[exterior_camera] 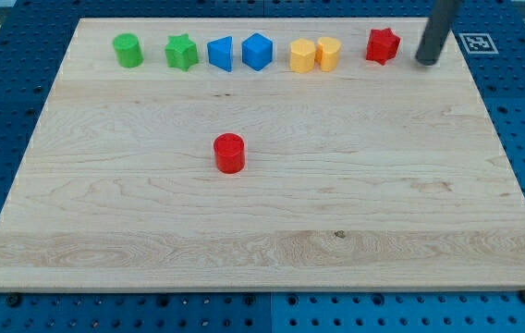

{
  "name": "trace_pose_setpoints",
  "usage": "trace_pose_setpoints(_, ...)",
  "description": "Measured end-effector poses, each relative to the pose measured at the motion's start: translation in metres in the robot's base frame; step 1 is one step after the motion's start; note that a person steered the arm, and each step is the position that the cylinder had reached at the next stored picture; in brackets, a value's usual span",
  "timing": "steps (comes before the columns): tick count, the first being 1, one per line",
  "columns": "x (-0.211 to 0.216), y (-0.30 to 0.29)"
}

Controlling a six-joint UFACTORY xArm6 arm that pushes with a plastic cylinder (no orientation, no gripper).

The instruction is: Move the red star to the left side slightly

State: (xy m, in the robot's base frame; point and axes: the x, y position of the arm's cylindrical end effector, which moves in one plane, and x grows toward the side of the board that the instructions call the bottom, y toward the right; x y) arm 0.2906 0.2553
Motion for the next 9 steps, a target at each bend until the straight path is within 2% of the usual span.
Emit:
trace_pose_setpoints(1, -0.024, 0.013)
trace_pose_setpoints(2, -0.049, 0.001)
trace_pose_setpoints(4, -0.052, -0.067)
trace_pose_setpoints(9, -0.051, -0.096)
